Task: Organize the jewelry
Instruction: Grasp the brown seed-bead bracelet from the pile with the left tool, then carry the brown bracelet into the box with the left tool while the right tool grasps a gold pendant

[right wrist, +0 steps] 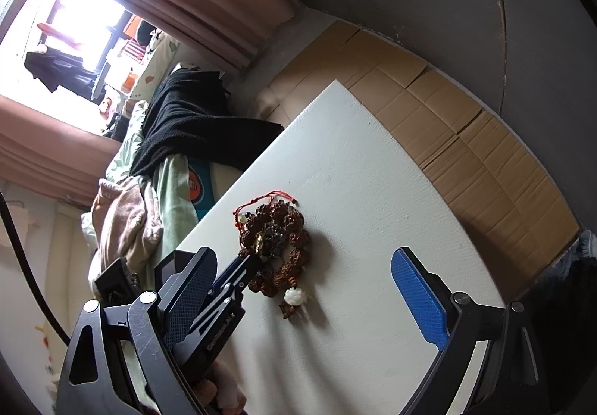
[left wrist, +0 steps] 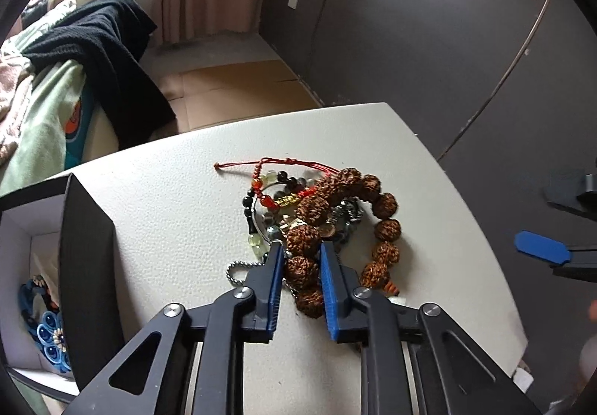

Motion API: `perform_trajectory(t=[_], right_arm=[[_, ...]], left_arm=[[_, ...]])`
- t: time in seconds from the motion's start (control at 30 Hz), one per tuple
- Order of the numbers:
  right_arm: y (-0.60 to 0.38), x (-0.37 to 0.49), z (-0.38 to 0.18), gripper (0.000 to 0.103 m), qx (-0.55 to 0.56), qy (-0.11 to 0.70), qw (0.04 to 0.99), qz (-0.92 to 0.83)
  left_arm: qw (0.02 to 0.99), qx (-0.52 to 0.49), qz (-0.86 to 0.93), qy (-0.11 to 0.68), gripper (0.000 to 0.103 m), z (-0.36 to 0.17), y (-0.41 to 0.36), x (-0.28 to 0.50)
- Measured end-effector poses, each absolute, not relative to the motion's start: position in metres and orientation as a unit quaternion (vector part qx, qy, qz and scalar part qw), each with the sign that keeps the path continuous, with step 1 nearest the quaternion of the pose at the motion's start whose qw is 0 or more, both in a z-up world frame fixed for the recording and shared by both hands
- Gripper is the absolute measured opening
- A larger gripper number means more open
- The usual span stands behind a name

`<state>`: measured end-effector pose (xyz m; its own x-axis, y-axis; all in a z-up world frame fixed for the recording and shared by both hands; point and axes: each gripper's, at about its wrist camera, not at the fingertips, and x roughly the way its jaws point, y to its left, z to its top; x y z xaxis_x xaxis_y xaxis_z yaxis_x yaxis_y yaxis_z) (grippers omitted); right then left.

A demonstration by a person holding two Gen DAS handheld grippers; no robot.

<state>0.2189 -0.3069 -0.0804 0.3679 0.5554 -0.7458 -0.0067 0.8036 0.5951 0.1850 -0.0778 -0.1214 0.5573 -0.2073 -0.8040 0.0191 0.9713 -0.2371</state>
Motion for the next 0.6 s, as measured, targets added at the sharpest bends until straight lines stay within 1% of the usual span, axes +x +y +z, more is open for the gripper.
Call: perform_trajectory(t=[0.27, 0.6], right_arm=[[-0.297, 0.22, -0.084, 0.096, 0.248, 0.54, 0.785, 0.176], [-0.284, 0.22, -0.09, 0.096, 0.226, 0.547, 0.786, 0.178]], left_arm=[[0.877, -0.118, -0.098, 0.456, 0.019, -0.103, -0.079, 0.166], [0.898, -0.151, -0.089, 0.405, 0.019, -0.064, -0.048, 0.143]])
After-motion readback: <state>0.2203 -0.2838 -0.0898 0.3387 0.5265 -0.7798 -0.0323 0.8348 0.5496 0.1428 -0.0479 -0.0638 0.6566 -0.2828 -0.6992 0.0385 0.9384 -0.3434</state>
